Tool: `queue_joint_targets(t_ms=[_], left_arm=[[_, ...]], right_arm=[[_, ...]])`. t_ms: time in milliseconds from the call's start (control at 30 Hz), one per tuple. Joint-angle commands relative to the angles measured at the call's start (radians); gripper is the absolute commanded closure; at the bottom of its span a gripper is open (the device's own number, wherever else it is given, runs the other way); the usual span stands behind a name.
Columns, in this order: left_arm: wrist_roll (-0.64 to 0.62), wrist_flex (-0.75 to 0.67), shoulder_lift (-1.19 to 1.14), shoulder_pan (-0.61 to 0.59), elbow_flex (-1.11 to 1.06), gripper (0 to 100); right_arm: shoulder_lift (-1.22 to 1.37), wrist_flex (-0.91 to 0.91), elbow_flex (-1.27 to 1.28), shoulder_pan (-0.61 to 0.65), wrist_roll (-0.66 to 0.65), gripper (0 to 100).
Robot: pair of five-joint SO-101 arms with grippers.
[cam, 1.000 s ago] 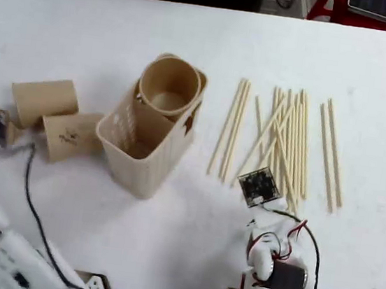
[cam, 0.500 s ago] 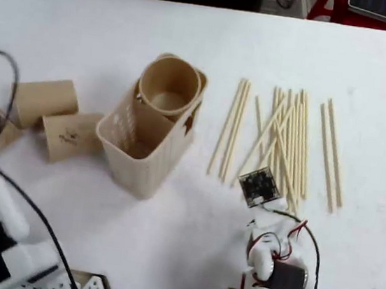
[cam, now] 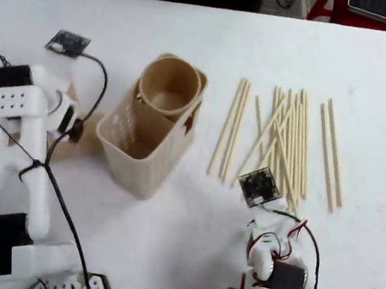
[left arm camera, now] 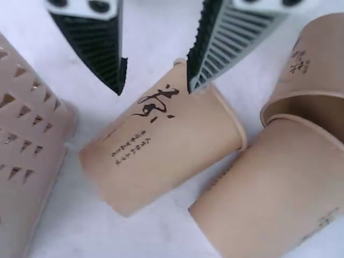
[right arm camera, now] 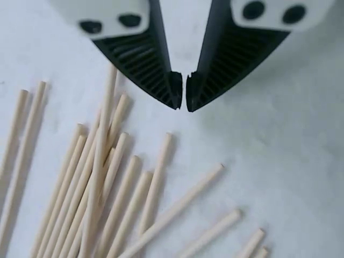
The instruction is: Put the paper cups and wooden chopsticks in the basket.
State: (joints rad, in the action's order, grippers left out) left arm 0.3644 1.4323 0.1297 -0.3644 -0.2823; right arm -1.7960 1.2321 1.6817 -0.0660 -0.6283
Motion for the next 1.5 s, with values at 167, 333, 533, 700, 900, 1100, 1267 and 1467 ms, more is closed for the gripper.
queue_joint_targets(t_ms=[167, 333, 533, 700, 900, 1100, 1267, 1467], left_arm=[[-0.054, -0.244, 0.035, -0.219, 0.094, 81], [-0.063, -0.264, 0.035, -0.263, 0.109, 81], [-0.064, -0.334, 0.018, -0.302, 0.106, 81], [-0.074, -0.287, -0.208, -0.3, 0.267, 81], [-0.117, -0.084, -0.426, -0.395, 0.644, 81], [-0.037, 0.006, -0.452, -0.401, 0.732, 81], [-0.04, 0.0, -0.455, -0.397, 0.715, 81], [-0.183, -0.023, -0.456, -0.387, 0.709, 81]], right_arm=[[-0.005, -0.015, 0.008, -0.004, -0.009, 97.1], [-0.005, -0.015, 0.008, -0.002, -0.009, 97.1], [-0.005, -0.013, 0.008, -0.002, -0.009, 97.1], [-0.005, -0.013, 0.008, -0.004, -0.009, 97.1], [-0.005, -0.013, 0.008, -0.004, -0.009, 97.1], [-0.005, -0.013, 0.008, -0.004, -0.009, 97.1], [-0.005, -0.013, 0.008, -0.004, -0.009, 97.1], [-0.005, -0.013, 0.008, -0.004, -0.009, 97.1]])
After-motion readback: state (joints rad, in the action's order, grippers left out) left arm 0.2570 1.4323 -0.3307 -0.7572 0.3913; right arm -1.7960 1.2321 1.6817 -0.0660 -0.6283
